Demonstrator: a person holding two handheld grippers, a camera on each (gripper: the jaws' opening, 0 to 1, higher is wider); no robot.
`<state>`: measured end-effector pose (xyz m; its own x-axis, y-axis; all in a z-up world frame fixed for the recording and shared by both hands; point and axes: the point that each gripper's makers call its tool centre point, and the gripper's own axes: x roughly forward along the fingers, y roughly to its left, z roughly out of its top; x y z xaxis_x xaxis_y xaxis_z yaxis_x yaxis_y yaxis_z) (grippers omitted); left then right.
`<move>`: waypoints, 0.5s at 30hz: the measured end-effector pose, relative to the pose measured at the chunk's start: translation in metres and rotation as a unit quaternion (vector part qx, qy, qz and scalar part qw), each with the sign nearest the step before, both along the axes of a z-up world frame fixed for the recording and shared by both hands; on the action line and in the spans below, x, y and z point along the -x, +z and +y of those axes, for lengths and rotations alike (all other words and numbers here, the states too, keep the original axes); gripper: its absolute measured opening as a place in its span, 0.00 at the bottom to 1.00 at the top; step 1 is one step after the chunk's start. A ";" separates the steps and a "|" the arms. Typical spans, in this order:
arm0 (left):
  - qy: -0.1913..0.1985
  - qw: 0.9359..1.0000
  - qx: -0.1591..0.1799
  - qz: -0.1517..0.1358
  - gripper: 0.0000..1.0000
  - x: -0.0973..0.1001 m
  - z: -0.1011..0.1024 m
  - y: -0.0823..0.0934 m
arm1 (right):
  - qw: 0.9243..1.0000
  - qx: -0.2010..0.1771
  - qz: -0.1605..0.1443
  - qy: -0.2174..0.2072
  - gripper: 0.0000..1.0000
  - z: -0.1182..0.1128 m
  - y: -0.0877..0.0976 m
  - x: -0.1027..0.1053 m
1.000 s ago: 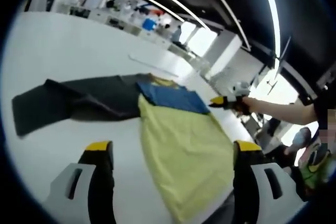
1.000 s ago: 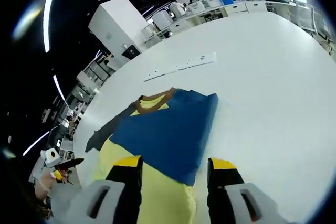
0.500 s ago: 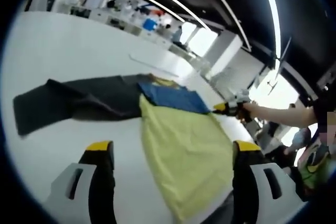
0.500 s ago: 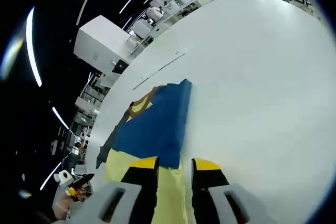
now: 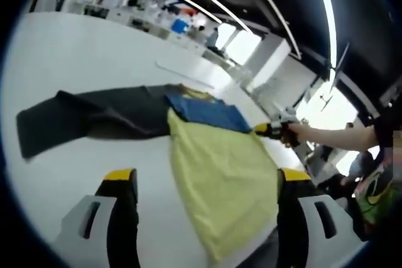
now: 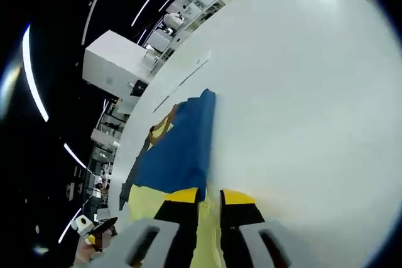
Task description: Fold the garment on the visible template until the final outline fits inside the template.
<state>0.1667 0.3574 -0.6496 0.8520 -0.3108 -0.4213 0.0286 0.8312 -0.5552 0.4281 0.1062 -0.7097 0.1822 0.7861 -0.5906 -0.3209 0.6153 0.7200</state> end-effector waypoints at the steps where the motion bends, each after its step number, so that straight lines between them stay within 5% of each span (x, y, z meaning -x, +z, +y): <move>1: 0.000 1.000 0.000 0.000 0.88 0.000 0.000 0.000 | 1.000 -0.003 0.003 -0.002 0.07 0.001 0.001 0.000; 15: 0.002 1.000 0.001 0.004 0.86 0.003 0.000 -0.002 | 1.000 -0.017 0.011 -0.006 0.00 0.008 0.003 0.002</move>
